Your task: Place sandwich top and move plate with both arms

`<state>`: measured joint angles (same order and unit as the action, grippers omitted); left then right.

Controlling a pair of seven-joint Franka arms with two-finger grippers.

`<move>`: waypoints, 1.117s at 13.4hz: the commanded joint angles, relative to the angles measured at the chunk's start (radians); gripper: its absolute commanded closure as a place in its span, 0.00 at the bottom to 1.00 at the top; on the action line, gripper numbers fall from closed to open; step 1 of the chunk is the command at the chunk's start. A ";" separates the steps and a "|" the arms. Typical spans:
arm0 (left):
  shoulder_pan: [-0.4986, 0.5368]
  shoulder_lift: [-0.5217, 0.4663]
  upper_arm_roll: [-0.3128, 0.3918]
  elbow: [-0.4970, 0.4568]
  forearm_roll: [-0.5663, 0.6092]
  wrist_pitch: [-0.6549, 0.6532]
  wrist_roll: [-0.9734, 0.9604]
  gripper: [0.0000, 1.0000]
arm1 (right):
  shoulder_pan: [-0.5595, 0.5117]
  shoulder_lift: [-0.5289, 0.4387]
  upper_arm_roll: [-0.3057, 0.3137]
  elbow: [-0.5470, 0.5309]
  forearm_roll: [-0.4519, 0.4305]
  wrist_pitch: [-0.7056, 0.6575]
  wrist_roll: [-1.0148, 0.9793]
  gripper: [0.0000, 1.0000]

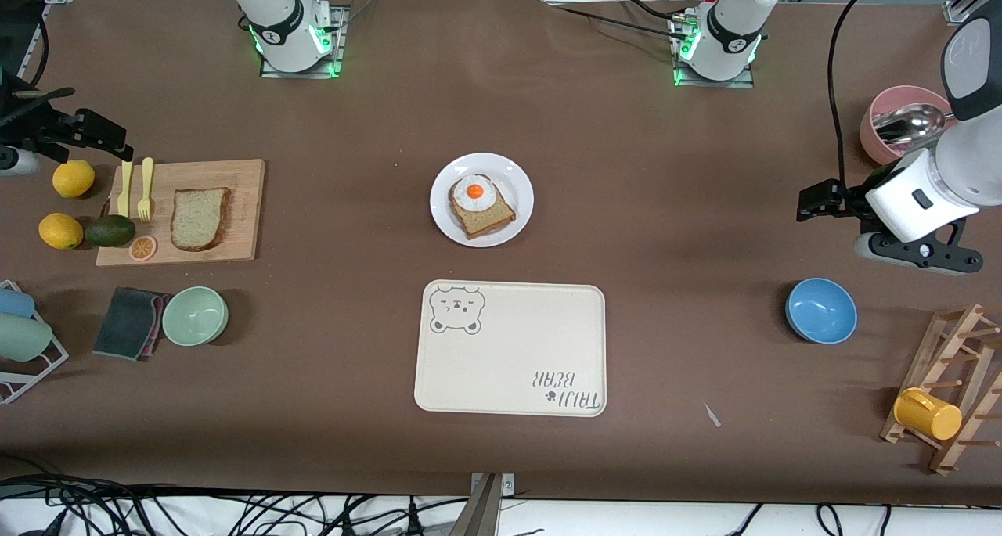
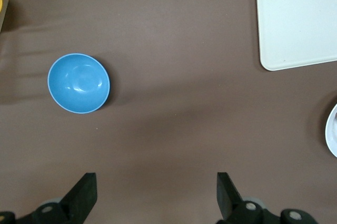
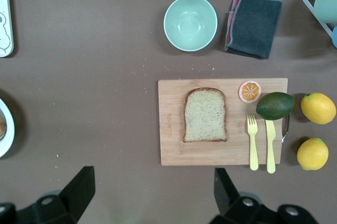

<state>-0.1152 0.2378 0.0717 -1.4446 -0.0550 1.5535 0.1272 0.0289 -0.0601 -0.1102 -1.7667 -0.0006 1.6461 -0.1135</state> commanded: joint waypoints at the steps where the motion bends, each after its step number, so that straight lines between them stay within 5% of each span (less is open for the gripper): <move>1: 0.000 0.014 0.013 0.035 -0.026 0.005 0.028 0.00 | -0.001 0.013 0.001 0.027 -0.012 -0.019 0.008 0.00; 15: 0.002 0.012 0.051 0.050 -0.042 0.026 0.012 0.00 | 0.000 0.013 0.001 0.029 -0.013 -0.020 0.008 0.00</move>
<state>-0.1119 0.2379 0.1177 -1.4234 -0.0632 1.5834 0.1296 0.0289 -0.0585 -0.1102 -1.7660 -0.0009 1.6461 -0.1135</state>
